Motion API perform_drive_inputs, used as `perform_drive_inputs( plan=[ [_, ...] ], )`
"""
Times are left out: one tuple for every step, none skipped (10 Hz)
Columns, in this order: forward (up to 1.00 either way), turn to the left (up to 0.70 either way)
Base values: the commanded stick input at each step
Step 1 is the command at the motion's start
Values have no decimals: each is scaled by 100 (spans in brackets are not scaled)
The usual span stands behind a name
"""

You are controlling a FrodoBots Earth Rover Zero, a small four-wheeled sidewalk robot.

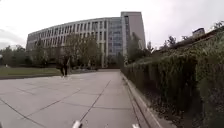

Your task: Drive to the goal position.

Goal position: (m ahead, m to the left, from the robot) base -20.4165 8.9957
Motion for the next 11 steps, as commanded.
perform_drive_inputs(
  plan=[
    [6, 0],
    [7, 0],
    [6, 0],
    [7, 0],
    [7, 0],
    [7, 0],
    [6, 0],
    [7, 0],
    [7, 0],
    [7, 0],
    [6, 0]
  ],
)
